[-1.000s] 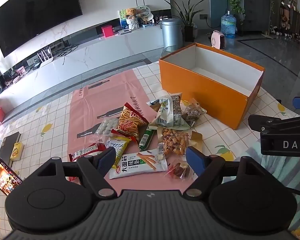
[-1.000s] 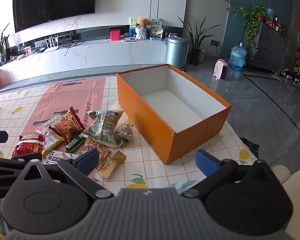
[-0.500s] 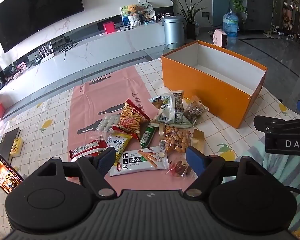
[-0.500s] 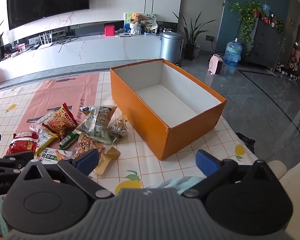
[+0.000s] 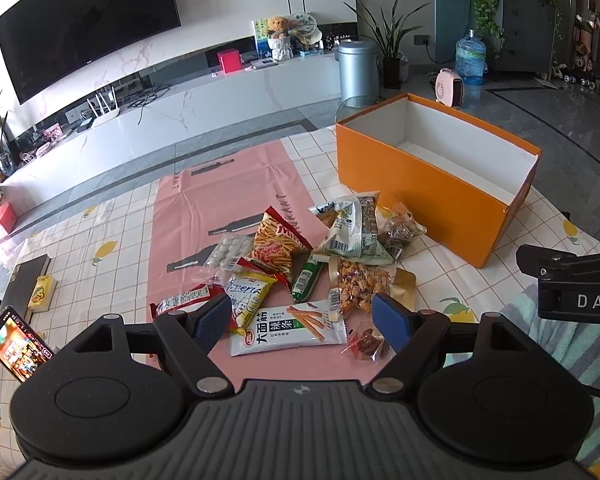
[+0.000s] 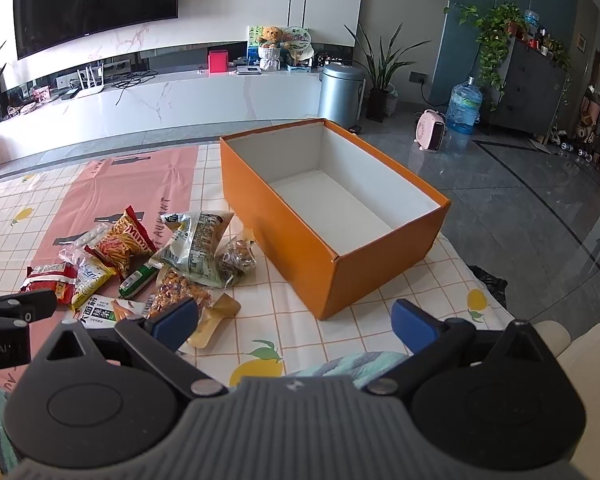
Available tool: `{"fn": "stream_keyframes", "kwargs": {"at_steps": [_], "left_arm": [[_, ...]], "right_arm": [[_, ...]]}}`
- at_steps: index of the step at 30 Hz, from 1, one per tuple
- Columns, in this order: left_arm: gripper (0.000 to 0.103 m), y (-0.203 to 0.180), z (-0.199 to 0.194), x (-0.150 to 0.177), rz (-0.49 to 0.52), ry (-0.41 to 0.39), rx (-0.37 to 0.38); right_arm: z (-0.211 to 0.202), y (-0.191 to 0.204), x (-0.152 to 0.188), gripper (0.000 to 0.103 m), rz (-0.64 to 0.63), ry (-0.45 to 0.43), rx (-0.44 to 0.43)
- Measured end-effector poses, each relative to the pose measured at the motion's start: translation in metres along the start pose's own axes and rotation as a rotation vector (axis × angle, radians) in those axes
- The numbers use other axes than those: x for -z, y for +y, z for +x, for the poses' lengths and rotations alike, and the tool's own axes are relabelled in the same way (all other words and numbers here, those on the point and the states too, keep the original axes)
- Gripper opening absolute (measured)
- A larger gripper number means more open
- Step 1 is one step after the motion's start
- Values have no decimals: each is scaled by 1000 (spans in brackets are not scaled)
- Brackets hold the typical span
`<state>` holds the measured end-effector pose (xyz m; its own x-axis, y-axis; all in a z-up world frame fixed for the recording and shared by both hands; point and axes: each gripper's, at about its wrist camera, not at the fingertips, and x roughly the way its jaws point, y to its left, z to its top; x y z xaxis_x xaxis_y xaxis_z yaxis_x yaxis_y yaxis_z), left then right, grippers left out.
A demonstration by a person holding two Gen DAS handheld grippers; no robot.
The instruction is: Organize snacks
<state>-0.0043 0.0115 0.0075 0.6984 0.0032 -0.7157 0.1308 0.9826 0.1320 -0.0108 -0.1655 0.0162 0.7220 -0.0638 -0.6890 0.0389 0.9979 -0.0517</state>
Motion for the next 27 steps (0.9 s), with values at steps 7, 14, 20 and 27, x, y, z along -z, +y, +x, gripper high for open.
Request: {"fn": "stream_keyframes", "kwargs": {"at_steps": [7, 14, 20, 27], "left_arm": [[93, 1, 1, 1, 8, 8, 7], [93, 2, 0, 0, 6, -2, 9], [93, 0, -1, 0, 10, -4, 13], [93, -1, 0, 0, 4, 1, 20]], "right_arm": [[-3, 4, 1, 99, -15, -6, 17], [-4, 4, 1, 99, -9, -7, 24], [-5, 4, 0, 99, -8, -10, 25], [-6, 2, 0, 99, -1, -11, 26]]}}
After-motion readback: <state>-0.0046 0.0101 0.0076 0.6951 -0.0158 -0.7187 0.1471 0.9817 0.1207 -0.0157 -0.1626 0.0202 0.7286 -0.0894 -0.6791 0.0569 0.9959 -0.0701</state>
